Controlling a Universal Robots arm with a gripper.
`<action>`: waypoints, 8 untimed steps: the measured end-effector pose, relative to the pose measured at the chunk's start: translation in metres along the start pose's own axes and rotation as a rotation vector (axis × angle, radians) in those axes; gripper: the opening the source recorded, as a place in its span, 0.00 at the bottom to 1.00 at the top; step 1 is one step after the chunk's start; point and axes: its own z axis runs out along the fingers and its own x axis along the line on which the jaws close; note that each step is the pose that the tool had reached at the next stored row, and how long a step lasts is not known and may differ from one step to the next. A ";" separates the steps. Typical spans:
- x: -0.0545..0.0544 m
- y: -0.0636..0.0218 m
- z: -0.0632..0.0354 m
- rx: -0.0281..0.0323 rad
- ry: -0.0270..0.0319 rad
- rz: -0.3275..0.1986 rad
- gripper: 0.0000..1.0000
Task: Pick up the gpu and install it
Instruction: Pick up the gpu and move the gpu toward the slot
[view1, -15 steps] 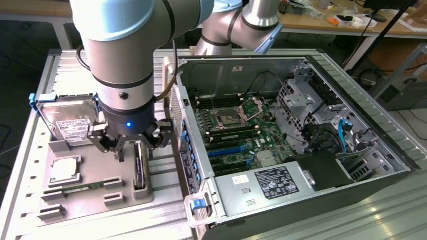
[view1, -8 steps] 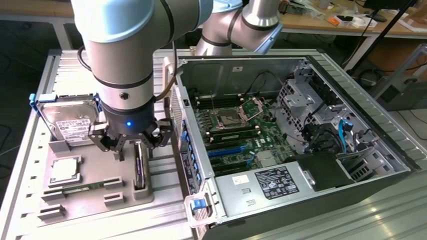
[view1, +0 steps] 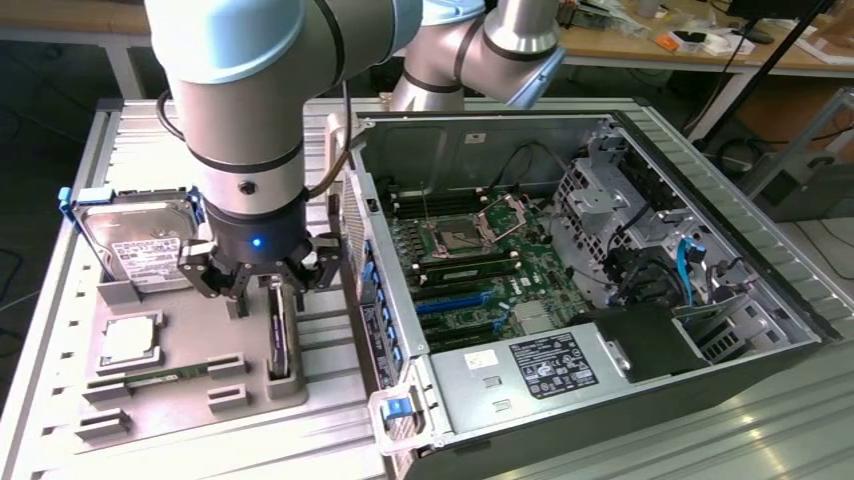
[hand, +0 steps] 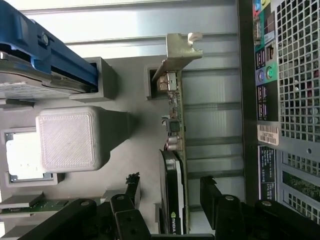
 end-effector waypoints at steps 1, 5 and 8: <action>0.001 0.0001 0.0003 0.0001 -0.0001 0.000 0.60; 0.002 0.0000 0.0024 0.0001 -0.0006 0.000 0.60; 0.002 0.0000 0.0047 0.0002 -0.0007 0.000 0.60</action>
